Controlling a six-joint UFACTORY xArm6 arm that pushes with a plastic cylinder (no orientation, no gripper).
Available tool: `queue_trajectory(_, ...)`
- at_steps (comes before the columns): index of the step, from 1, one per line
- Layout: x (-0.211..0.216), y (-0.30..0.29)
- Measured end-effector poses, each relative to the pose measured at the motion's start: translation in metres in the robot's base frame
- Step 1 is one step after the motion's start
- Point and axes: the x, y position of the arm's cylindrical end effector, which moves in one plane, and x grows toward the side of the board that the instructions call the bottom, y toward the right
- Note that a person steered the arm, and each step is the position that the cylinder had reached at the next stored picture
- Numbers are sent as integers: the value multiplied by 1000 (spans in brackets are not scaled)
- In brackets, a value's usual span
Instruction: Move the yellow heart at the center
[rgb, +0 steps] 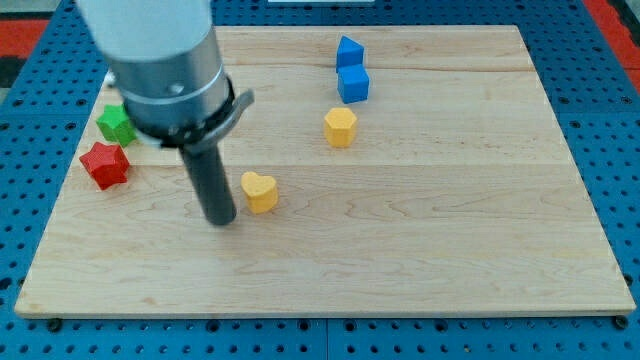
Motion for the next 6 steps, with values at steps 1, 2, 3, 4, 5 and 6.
queue_trajectory(1, -28, 21)
queue_trajectory(2, -29, 44)
queue_trajectory(3, -24, 54)
queue_trajectory(4, -5, 52)
queue_trajectory(5, -7, 61)
queue_trajectory(6, -24, 92)
